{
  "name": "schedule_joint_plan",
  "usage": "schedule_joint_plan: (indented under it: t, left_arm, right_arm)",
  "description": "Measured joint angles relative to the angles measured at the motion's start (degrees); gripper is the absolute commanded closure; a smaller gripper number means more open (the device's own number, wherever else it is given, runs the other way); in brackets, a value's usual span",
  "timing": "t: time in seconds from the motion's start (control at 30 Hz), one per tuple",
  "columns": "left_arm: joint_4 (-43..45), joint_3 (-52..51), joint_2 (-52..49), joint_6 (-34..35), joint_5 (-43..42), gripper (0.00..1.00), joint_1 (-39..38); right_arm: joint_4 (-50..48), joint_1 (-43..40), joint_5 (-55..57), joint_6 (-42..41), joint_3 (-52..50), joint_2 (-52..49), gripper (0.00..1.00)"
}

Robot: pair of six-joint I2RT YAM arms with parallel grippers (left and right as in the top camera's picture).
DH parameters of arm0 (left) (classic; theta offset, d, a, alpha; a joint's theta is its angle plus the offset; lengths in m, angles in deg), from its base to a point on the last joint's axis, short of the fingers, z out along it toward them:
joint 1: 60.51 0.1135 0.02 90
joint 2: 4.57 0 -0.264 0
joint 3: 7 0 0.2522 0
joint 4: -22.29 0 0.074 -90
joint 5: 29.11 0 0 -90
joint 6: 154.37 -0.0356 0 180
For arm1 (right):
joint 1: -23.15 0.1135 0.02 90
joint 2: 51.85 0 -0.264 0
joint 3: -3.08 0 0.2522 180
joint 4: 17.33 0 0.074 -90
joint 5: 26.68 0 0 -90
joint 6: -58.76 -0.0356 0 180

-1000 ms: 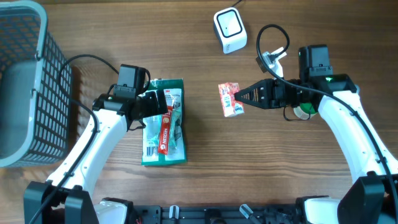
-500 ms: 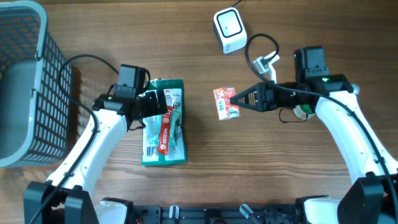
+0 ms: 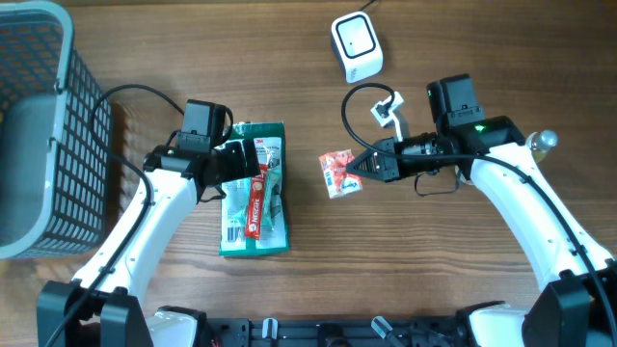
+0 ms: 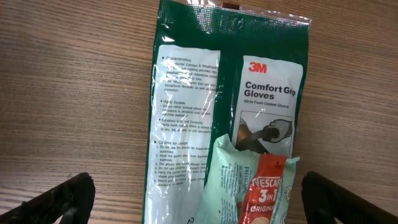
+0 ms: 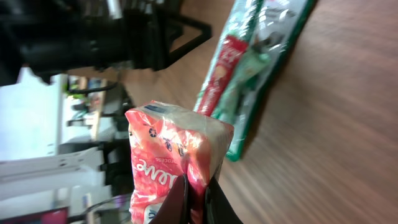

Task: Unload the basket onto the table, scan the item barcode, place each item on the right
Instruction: 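Lift the tissue pack up to the white scanner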

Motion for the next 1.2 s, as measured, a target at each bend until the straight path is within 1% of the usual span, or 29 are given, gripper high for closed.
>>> schedule_joint_plan:
  t: [0.1,0.2,0.27,0.3,0.4,0.5,0.6,0.63,0.7,0.83,0.87,1.0,1.13,1.2]
  left_arm:
    - [0.00,0.00,0.00,0.00,0.00,0.00,0.00]
    - [0.02,0.00,0.00,0.00,0.00,0.00,0.00]
    - [0.00,0.00,0.00,0.00,0.02,0.00,0.00]
    - [0.02,0.00,0.00,0.00,0.00,0.00,0.00]
    - [0.02,0.00,0.00,0.00,0.02,0.00,0.00]
    - [0.00,0.00,0.00,0.00,0.02,0.00,0.00]
    - [0.00,0.00,0.00,0.00,0.00,0.00,0.00]
    - [0.00,0.00,0.00,0.00,0.00,0.00,0.00]
    - [0.00,0.00,0.00,0.00,0.02,0.00,0.00]
    - [0.00,0.00,0.00,0.00,0.00,0.00,0.00]
    - [0.02,0.00,0.00,0.00,0.02,0.00,0.00]
    - [0.00,0.00,0.00,0.00,0.00,0.00,0.00]
    - [-0.02,0.00,0.00,0.00,0.00,0.00,0.00]
    - [0.00,0.00,0.00,0.02,0.00,0.00,0.00]
  right_arm:
    - [-1.73,0.00,2.10,-0.44,0.00,0.00,0.96]
    - [-2.47,0.00,5.44,-3.26,0.02,0.00,0.96]
    - [0.90,0.04,10.23,-5.03,1.18,0.00,0.96]
    - [4.00,0.04,13.66,-5.81,3.41,-0.07,0.96]
    - [10.40,0.04,21.38,-6.67,14.47,-0.20,0.96]
    - [11.78,0.04,27.87,-6.73,25.44,-0.20,0.96]
    - [6.16,0.04,33.18,-5.84,30.77,0.28,0.96]
    - [2.91,0.24,36.20,-5.51,31.15,0.33,0.96]
    - [-0.22,0.81,42.07,-3.85,31.17,-0.02,0.96]
    - [-7.17,2.60,50.99,1.57,31.17,-3.32,0.96]
    - [-10.29,3.30,53.24,3.39,31.17,-5.38,0.96]
    - [-17.46,5.90,59.95,8.72,31.17,-13.68,0.96]
    - [-27.56,9.40,69.02,16.22,31.15,-23.69,0.96]
    - [-34.99,11.45,74.25,21.49,31.15,-28.57,0.96]
